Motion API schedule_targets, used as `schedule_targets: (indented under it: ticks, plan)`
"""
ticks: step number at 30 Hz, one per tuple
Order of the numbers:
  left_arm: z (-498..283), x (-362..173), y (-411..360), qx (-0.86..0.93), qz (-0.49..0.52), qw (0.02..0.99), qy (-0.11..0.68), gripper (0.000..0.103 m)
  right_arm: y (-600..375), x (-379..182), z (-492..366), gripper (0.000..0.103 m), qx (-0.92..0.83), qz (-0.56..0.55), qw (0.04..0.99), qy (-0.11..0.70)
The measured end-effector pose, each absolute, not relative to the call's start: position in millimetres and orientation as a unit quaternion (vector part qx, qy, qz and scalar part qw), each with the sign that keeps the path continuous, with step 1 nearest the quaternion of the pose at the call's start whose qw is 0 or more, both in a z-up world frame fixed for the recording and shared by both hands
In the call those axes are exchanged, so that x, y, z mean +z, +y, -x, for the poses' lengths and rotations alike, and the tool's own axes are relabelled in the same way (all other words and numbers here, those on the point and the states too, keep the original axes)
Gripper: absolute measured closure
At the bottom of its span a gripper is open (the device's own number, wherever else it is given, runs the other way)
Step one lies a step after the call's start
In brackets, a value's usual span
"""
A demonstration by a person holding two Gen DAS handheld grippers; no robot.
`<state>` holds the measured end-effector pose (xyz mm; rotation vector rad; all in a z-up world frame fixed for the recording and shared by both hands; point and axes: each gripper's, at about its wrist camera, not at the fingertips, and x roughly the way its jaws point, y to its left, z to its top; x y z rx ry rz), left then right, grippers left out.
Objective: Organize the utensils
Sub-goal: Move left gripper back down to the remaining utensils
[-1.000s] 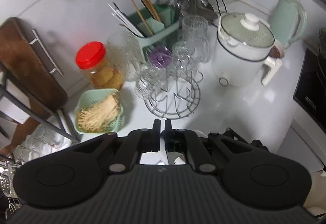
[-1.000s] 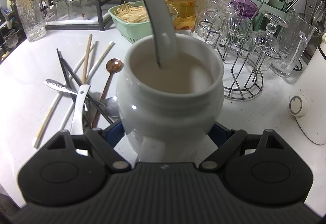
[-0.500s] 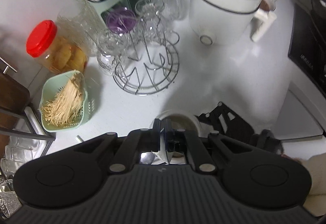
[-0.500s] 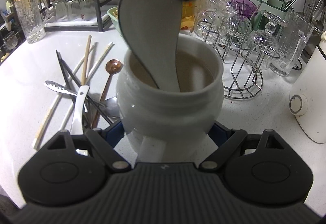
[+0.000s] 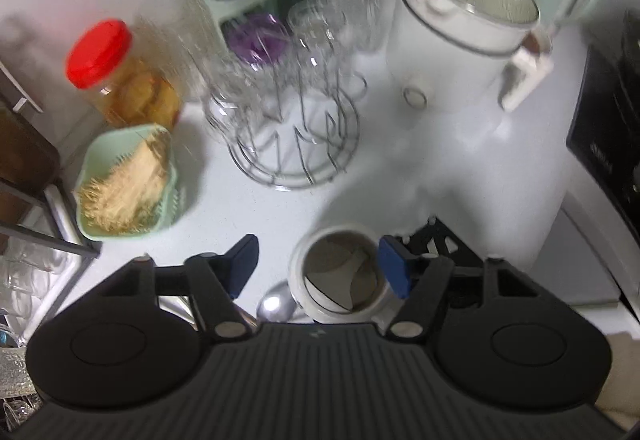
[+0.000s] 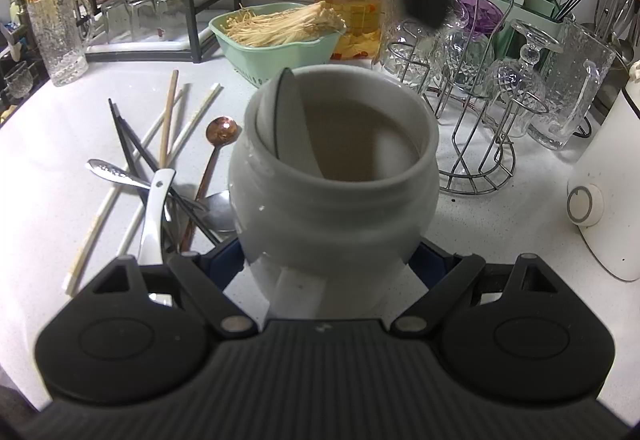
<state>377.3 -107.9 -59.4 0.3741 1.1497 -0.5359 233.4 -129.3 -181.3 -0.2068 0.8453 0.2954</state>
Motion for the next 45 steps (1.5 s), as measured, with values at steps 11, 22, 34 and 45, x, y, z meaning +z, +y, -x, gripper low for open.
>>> schedule_targets:
  ticks: [11,22,34,45]
  plan:
    - [-362,-36,-62,-0.214,-0.108,0.826,0.51,0.004,-129,-181,-233,0.013,0.143,0.098,0.897,0.407]
    - [-326,-16,3,-0.135,0.0,0.875,0.465,0.002,-130,-182,-233,0.013,0.143,0.096,0.897,0.408]
    - [-280,-63,59,-0.059,0.09,0.884,0.454,0.003,-130,-180,-234,0.013,0.13,0.089,0.895,0.418]
    - [-260,-150,80,-0.048,0.189,0.848,0.492,0.013,-140,-177,-226,0.013,0.132,0.097,0.886,0.433]
